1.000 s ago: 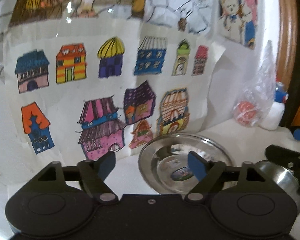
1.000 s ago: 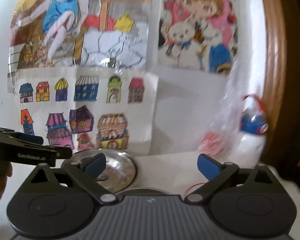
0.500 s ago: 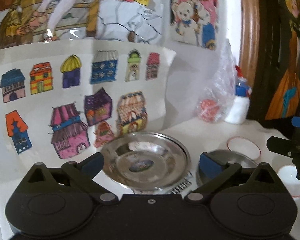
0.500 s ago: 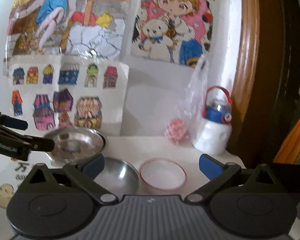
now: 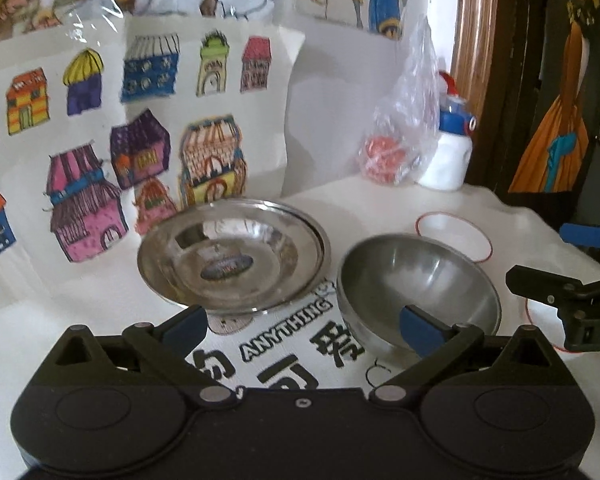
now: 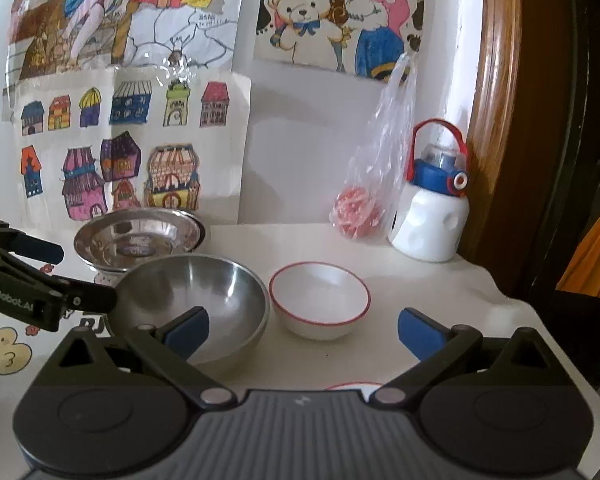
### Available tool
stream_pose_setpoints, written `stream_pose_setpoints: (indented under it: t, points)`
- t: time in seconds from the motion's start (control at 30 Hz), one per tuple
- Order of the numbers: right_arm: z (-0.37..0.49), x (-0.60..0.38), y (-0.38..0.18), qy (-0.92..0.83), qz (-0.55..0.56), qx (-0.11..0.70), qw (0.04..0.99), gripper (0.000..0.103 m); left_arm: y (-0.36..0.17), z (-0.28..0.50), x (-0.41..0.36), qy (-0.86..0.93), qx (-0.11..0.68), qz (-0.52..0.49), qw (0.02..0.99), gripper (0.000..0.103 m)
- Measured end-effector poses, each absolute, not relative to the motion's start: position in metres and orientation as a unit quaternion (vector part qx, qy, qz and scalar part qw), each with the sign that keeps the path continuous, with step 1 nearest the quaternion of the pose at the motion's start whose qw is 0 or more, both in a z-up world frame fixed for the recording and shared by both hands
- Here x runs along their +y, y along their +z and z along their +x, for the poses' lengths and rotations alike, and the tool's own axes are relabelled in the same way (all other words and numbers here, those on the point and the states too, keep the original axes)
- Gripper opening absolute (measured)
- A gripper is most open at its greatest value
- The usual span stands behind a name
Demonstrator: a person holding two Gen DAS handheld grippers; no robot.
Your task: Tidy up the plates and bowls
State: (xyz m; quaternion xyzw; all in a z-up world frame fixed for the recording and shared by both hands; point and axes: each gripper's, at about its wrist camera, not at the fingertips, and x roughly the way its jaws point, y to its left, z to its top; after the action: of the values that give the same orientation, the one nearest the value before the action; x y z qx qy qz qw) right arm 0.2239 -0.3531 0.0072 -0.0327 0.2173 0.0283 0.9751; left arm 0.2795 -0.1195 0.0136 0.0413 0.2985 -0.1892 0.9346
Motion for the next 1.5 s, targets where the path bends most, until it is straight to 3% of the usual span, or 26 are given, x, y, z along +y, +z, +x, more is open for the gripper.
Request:
stream_pose_setpoints:
  t: [0.53, 0.83, 1.07, 1.27, 1.5]
  points:
    - [0.253, -0.331, 0.001, 0.012, -0.044, 0.267, 0.962, 0.101, 0.000, 0.303, -0.121, -0.166, 0.370, -0.035, 0.913, 0.102]
    - [0.264, -0.329, -0.005, 0.018, -0.032, 0.294, 0.955, 0.087, -0.003, 0.313, -0.118, -0.165, 0.381, -0.069, 0.907, 0.101]
    - [0.266, -0.335, -0.007, 0.037, 0.002, 0.303, 0.952, 0.081, -0.009, 0.322, -0.115, -0.179, 0.408, -0.113, 0.888, 0.085]
    - [0.270, -0.340, -0.009, 0.047, 0.036, 0.313, 0.948, 0.059, -0.012, 0.325, -0.119, -0.201, 0.421, -0.124, 0.876, 0.055]
    - [0.269, -0.344, -0.007, 0.059, 0.066, 0.318, 0.944, 0.028, -0.009, 0.323, -0.119, -0.213, 0.416, -0.131, 0.874, 0.033]
